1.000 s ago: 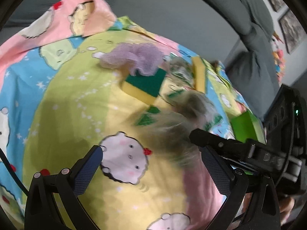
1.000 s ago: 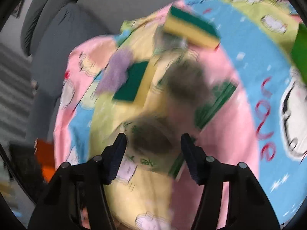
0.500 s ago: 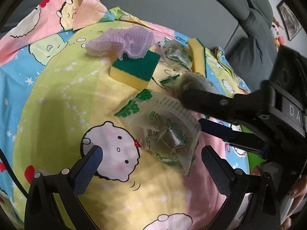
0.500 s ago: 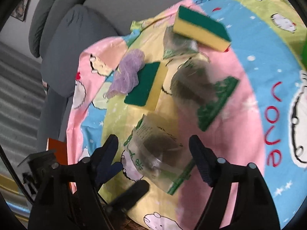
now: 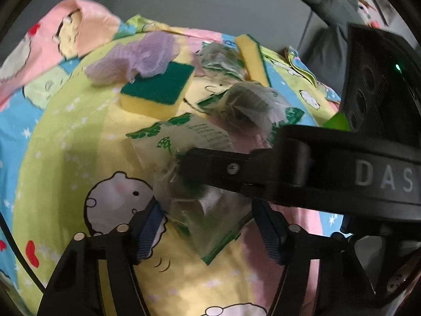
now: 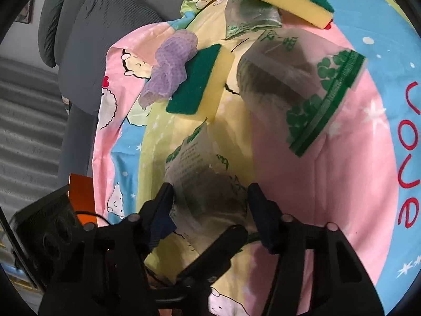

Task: Organize objects
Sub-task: 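Lift the bag with the right gripper and carry it to the green box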

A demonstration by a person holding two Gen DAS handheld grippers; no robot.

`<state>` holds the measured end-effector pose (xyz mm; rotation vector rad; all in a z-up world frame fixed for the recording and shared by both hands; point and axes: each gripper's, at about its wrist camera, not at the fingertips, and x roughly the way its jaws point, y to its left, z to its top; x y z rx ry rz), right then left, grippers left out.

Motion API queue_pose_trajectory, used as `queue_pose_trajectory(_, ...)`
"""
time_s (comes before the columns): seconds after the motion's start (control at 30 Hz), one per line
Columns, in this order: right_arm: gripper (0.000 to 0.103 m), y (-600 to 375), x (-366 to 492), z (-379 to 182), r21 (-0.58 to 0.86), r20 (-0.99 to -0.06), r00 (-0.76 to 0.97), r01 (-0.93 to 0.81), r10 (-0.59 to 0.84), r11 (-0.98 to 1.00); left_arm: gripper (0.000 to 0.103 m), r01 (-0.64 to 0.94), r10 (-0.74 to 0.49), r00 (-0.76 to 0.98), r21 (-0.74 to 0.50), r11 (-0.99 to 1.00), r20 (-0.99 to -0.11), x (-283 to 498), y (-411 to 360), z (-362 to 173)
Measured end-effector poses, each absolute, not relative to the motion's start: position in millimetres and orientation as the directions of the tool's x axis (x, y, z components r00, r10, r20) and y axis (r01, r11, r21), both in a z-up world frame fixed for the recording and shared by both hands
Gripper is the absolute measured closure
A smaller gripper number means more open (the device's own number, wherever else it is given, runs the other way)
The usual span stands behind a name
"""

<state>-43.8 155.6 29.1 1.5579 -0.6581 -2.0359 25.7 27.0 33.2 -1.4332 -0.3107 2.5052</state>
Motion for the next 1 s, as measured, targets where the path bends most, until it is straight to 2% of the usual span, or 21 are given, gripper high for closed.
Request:
queue_pose_trajectory(0.4, 0.051, 172.6, -12.3, 88.9, 0.618, -0.657, -0.409, 0.189, -0.633, -0.764, 0.037, -0.221, 0.347, -0.628, -0.268, -0.938, -0.697, 48.8, 47.9, 89.8)
queue_pose_trajectory(0.63, 0.049, 208.9, 18.5, 135.7, 0.599, -0.552, -0.567, 0.241, -0.612, -0.764, 0.037, -0.333, 0.382, -0.697, -0.198, -0.922, -0.607, 65.5, 80.3, 131.3)
queue_pose_trajectory(1.0, 0.049, 300.1, 51.5, 157.9, 0.619, -0.474, -0.740, 0.105, -0.477, -0.778, 0.037, -0.539, 0.510, -0.653, -0.130, -0.832, -0.560, 67.8, 164.9, 152.1)
